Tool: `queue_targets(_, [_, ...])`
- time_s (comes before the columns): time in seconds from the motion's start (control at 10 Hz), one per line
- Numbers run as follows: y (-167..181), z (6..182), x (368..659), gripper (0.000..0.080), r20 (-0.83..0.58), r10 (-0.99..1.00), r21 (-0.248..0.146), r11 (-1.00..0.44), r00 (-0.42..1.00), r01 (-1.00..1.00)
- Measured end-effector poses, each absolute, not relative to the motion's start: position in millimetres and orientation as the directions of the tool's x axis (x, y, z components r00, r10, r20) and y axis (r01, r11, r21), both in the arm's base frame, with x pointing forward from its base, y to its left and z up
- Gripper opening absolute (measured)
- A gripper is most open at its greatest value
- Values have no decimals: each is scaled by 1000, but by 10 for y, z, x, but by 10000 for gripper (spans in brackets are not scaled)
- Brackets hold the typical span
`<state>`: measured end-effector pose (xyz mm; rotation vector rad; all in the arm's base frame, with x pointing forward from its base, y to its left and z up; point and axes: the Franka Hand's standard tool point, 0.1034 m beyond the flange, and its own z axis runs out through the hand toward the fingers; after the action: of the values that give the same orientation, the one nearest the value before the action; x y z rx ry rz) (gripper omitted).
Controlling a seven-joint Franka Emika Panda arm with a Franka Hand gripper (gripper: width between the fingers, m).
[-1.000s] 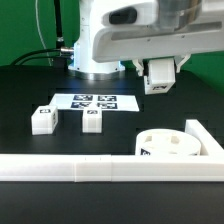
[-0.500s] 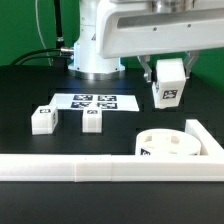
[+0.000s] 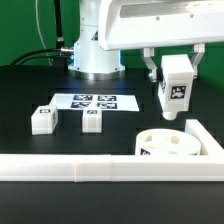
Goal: Assemble stool
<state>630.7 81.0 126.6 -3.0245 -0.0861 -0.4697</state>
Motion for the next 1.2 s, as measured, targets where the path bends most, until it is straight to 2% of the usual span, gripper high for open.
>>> queue_targets(0.1, [845, 1200, 6249, 335, 329, 49, -67, -995, 943, 75])
queue_targets(0.4, [847, 1180, 6249, 335, 326, 46, -69, -995, 944, 72])
queue_targets(0.8, [959, 1058, 6264, 335, 440, 69, -55, -993, 895, 103])
queue_targets(1.2, [1002, 1009, 6243, 335, 428, 72, -57, -993, 901, 107])
